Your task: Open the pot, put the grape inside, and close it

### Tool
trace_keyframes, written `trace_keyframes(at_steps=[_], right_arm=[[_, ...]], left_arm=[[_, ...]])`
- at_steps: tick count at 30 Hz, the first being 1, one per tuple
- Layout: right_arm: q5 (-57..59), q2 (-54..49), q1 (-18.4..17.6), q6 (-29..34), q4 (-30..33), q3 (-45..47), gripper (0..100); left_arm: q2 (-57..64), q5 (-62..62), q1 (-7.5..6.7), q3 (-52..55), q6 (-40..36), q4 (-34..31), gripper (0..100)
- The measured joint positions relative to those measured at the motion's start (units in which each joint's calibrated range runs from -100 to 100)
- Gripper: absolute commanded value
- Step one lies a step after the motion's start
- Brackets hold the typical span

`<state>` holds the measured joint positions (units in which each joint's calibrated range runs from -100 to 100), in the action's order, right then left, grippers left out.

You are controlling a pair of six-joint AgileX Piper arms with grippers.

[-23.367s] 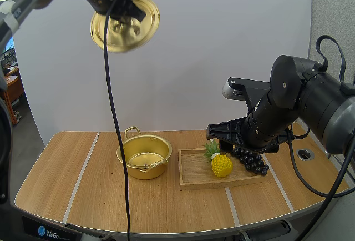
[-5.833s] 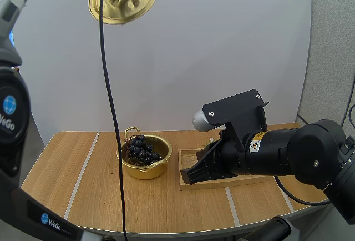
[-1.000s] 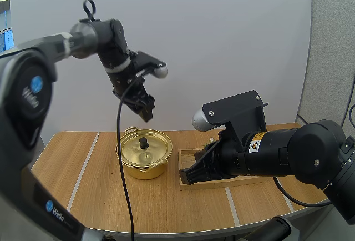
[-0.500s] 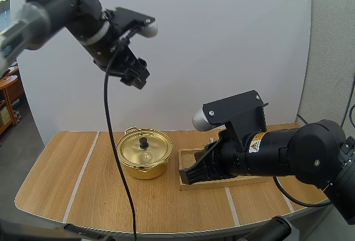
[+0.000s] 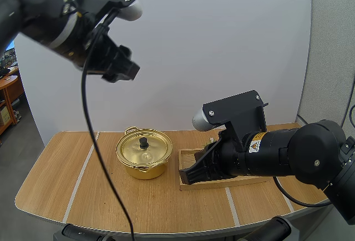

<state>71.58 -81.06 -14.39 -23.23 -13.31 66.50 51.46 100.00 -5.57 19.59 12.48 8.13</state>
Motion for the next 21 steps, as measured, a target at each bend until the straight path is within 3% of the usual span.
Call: trace_keyframes(at_steps=[8, 14, 21], right_arm=[[0.0, 0.0, 0.0, 0.0, 0.0, 0.0, 0], [0.0, -1.8, 1.0, 0.0, 0.0, 0.0, 0], [0.0, -7.6, 2.7, 0.0, 0.0, 0.0, 0]], left_arm=[[5.4, 0.0, 0.0, 6.5, -0.8, 0.9, 0], [7.4, 0.0, 0.0, 9.2, -11.4, 4.1, 0], [7.7, 0.0, 0.09, 9.3, -14.4, 5.1, 0]])
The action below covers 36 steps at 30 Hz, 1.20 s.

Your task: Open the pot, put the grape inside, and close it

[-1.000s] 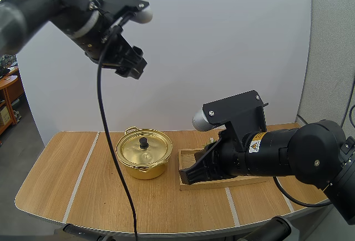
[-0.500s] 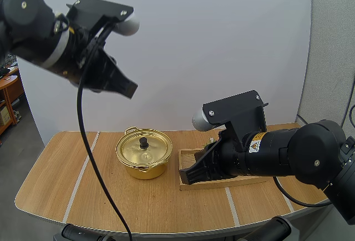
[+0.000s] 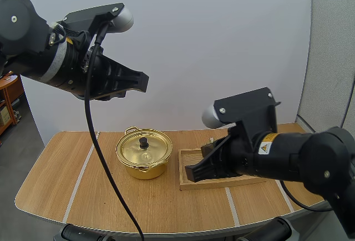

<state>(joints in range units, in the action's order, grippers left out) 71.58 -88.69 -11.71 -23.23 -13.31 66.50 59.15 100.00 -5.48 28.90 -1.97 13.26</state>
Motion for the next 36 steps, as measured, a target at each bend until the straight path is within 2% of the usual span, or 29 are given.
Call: trace_keyframes(at_steps=[8, 20, 27, 33, 36], right_arm=[[-2.9, -4.3, 2.4, 0.0, 0.3, 0.0, 0], [-13.5, -4.5, 3.9, 0.0, 0.8, 0.0, 0], [-19.9, -4.7, 4.0, 0.0, 0.8, 0.0, 0], [-22.1, -4.7, 5.0, 0.0, 1.0, 0.0, 0], [-22.3, -4.7, 5.1, 0.0, 1.0, 0.0, 0]], left_arm=[[6.1, -0.5, 2.09, 0.2, -0.4, 0.4, 0], [20.4, -13.8, 2.44, 4.4, -0.4, 0.4, 0], [31.8, -30.5, 2.69, 18.0, 0.4, 0.4, 0], [35.1, -41.3, 5.01, 24.6, 0.5, -1.6, 0], [35.6, -45.0, 5.36, 27.5, 0.5, -2.1, 0]])
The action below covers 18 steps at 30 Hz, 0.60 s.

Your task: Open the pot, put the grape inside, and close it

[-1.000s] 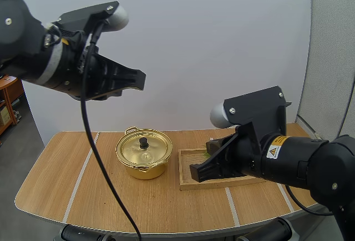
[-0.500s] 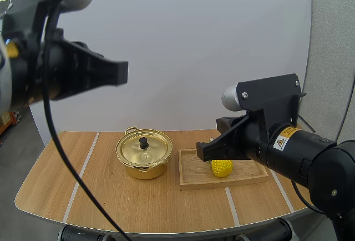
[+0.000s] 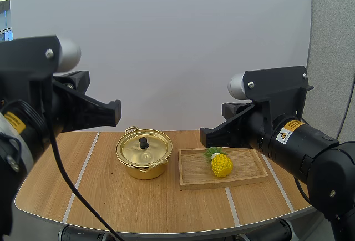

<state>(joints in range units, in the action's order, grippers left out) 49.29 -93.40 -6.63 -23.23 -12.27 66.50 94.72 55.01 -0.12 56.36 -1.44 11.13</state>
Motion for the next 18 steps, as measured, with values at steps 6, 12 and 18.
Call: trace_keyframes(at_steps=[6, 12, 18], right_arm=[[0.0, -0.1, 0.2, 0.0, 0.0, 0.0, 0], [-0.1, -3.4, 3.3, 0.0, 0.3, 0.0, 0], [-3.8, -5.8, 3.7, 0.0, 0.3, 4.3, 0]], left_arm=[[0.0, -3.8, 0.16, 3.1, 0.0, -0.7, 0], [2.9, -6.0, 0.2, 7.3, 0.0, -0.9, 0], [5.0, -6.9, 0.2, 7.3, 0.0, -0.9, 0]])
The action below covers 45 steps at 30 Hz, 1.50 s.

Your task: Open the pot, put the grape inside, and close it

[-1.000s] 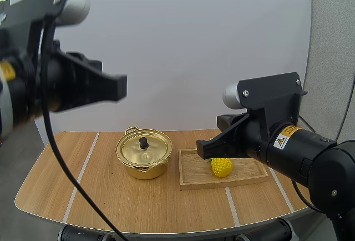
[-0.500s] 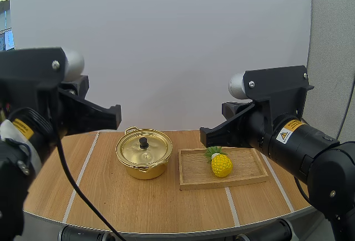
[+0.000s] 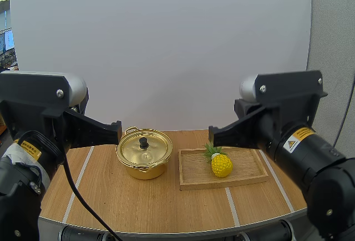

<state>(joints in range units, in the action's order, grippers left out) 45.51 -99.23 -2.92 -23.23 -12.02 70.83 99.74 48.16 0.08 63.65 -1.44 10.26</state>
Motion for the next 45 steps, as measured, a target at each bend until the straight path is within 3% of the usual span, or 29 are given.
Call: trace_keyframes(at_steps=[11, 24, 37, 45], right_arm=[[-22.6, -0.4, 1.1, 0.0, 0.7, 16.9, 0], [-23.9, -0.4, 1.8, 0.0, 0.8, 28.9, 0], [-14.1, -0.4, 1.8, 0.0, 0.8, 29.2, 0], [-13.4, -0.4, 2.1, 0.0, 0.9, 29.2, 0]], left_arm=[[0.1, -14.2, 0.0, 10.0, 0.2, 0.0, 0], [0.0, -34.3, 0.0, 30.4, 0.3, -0.1, 0], [0.0, -32.7, 0.0, 36.1, 0.3, -0.1, 0], [0.0, -17.8, 0.0, 36.3, 0.3, -0.1, 0]])
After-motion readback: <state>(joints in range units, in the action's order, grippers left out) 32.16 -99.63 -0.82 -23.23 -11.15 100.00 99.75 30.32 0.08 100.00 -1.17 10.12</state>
